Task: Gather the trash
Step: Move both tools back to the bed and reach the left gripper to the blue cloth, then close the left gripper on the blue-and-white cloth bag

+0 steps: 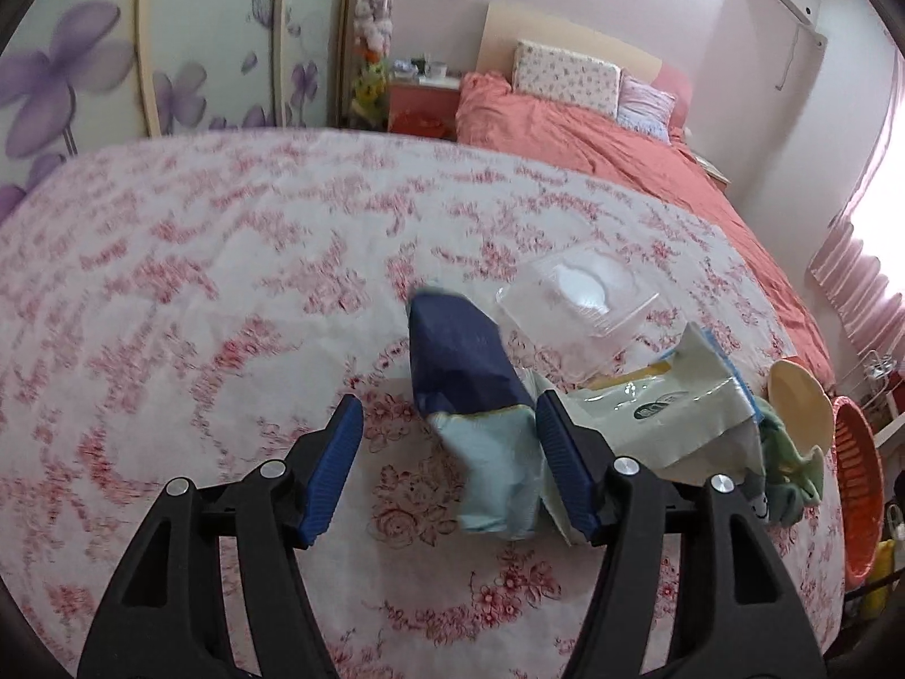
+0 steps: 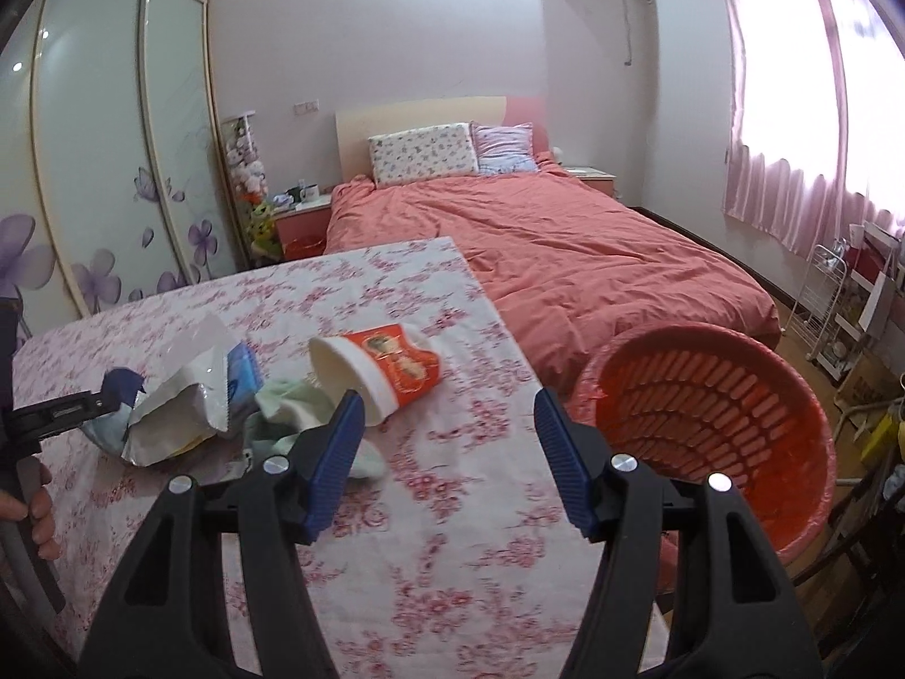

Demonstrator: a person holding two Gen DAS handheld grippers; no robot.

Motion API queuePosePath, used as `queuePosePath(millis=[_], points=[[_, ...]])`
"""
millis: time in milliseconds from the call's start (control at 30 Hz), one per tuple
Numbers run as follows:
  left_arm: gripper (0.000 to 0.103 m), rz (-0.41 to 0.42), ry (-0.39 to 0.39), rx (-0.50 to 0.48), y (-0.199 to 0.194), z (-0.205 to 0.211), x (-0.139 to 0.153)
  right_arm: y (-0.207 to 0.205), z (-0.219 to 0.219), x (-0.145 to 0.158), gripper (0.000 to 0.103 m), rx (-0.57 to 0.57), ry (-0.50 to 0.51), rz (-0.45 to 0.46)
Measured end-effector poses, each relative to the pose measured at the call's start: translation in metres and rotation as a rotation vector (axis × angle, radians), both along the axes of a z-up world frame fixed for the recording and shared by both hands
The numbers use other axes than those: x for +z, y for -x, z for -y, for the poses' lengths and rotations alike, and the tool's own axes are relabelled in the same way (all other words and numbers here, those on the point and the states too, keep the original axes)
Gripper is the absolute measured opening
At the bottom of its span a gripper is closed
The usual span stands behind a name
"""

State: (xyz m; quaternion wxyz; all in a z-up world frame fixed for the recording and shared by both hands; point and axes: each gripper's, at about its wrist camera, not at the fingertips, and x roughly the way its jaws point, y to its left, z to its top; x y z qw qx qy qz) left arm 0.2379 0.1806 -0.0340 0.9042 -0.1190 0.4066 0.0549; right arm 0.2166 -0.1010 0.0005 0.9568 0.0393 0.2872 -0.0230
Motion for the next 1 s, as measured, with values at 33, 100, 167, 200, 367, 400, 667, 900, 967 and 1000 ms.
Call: queuePosePath(millis=[33, 100, 167, 200, 367, 400, 667, 900, 967, 1000], points=[[0.063, -0.002, 0.022, -0.006, -0.001, -0.001, -0.002, -0.001, -0.003, -0.001, 0.061, 0.004, 0.004, -0.004], [0.062, -0.004, 0.048, -0.021, 0.001, 0.000, -0.004, -0.003, -0.009, -0.003, 0.061, 0.010, 0.011, -0.013], [0.058, -0.007, 0.064, -0.042, -0.001, 0.002, -0.006, -0.006, -0.013, -0.005, 0.061, 0.015, 0.014, -0.022], [0.056, -0.011, 0.067, -0.048, -0.002, 0.003, -0.008, -0.007, -0.016, -0.006, 0.061, 0.018, 0.015, -0.027], [0.032, -0.027, 0.095, -0.066, -0.005, 0.003, -0.015, -0.010, -0.025, -0.009, 0.061, 0.034, 0.028, -0.036], [0.031, -0.023, 0.098, -0.067, -0.003, 0.002, -0.014, -0.011, -0.027, -0.009, 0.061, 0.036, 0.031, -0.038], [0.031, 0.022, 0.065, -0.048, 0.008, -0.016, -0.004, -0.016, -0.037, -0.014, 0.061, 0.051, 0.030, -0.056], [0.032, 0.036, 0.057, -0.022, 0.013, -0.035, 0.000, -0.018, -0.051, -0.017, 0.061, 0.071, 0.039, -0.068], [0.036, 0.032, 0.062, -0.015, 0.012, -0.039, -0.001, -0.018, -0.053, -0.018, 0.061, 0.074, 0.043, -0.070], [0.038, 0.031, 0.064, -0.012, 0.012, -0.040, -0.001, -0.018, -0.054, -0.018, 0.061, 0.075, 0.045, -0.071]])
